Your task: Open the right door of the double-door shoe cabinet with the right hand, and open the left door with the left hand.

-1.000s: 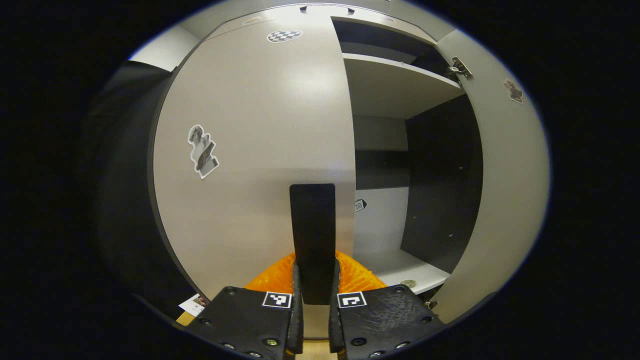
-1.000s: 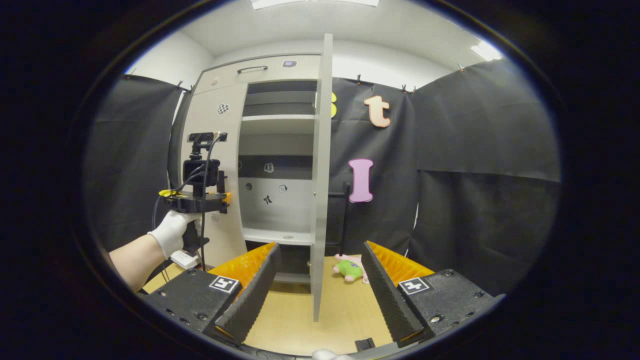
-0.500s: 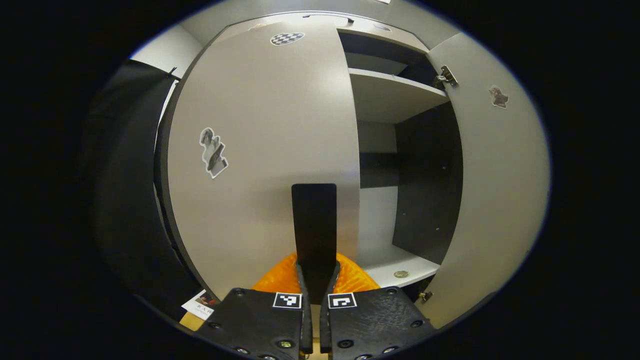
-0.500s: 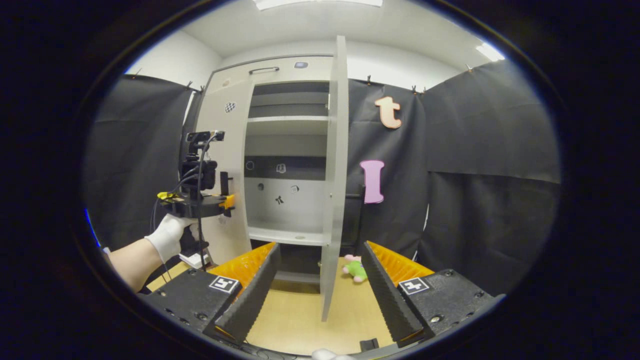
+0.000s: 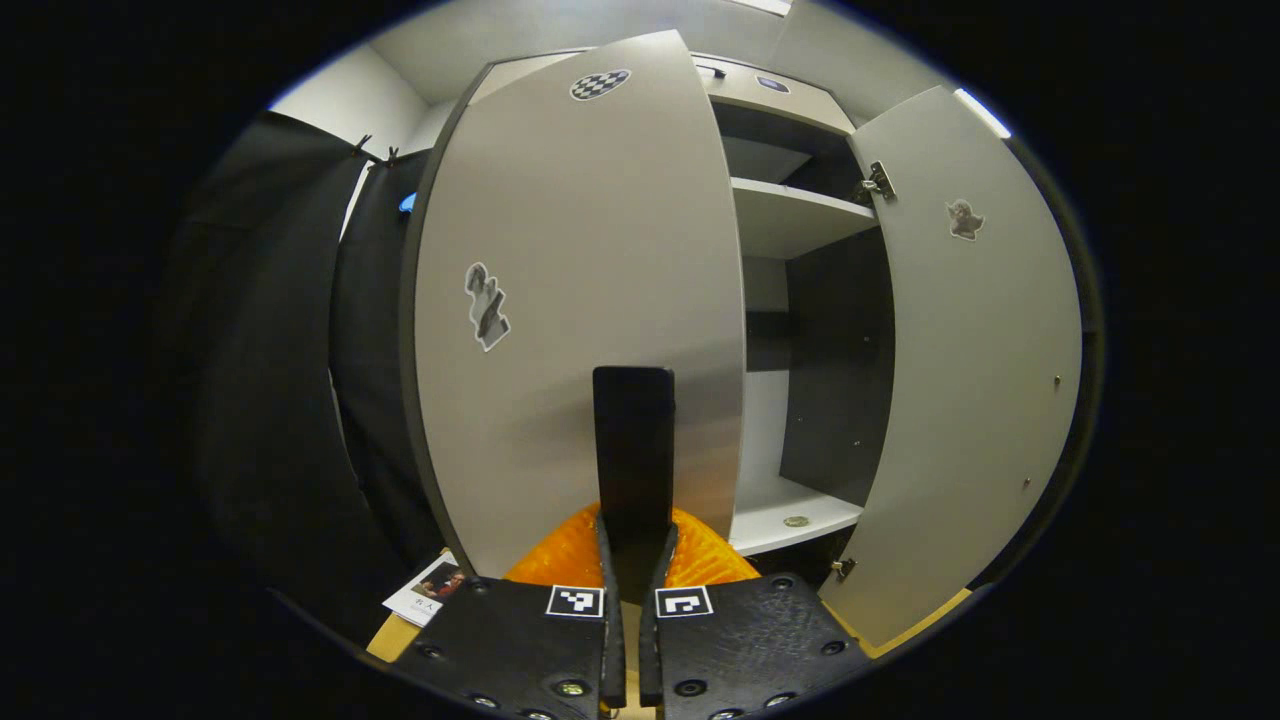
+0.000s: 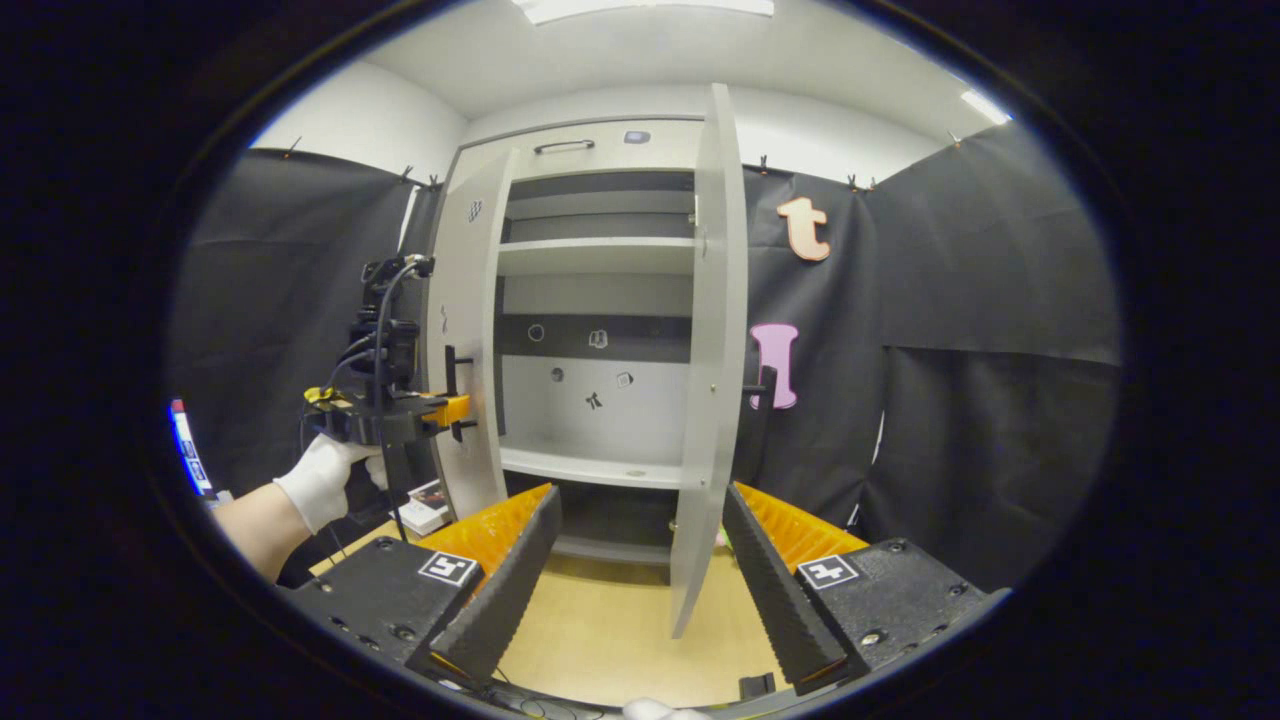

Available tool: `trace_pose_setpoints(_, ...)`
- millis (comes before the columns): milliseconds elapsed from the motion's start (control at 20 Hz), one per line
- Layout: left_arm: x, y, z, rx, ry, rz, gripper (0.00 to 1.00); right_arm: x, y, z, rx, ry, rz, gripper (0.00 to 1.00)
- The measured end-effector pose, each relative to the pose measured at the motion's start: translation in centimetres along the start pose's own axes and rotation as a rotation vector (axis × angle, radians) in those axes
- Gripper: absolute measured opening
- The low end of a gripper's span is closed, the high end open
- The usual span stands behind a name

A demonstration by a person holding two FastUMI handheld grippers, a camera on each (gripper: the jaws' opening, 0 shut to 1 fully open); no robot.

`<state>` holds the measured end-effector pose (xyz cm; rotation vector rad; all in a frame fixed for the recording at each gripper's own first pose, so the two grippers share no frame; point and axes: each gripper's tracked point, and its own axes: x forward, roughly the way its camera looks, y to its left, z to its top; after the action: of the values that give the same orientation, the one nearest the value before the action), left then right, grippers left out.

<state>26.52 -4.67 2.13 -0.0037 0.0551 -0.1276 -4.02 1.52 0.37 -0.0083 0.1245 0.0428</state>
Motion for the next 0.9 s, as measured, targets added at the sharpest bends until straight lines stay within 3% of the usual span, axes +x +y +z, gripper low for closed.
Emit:
trace_pose_setpoints(400,-4.0,4.0,-0.5,-0.004,-0.003,0.064,0.04,-0.4,2.7,-0.5,0.005,0.006,0.043,1.0)
trace_pose_setpoints(900,-5.8,8.8,-0.9,0.02,-0.007,0.146,0.0,-0.1,5.6,-0.7,0.0,0.01,0.094,1.0)
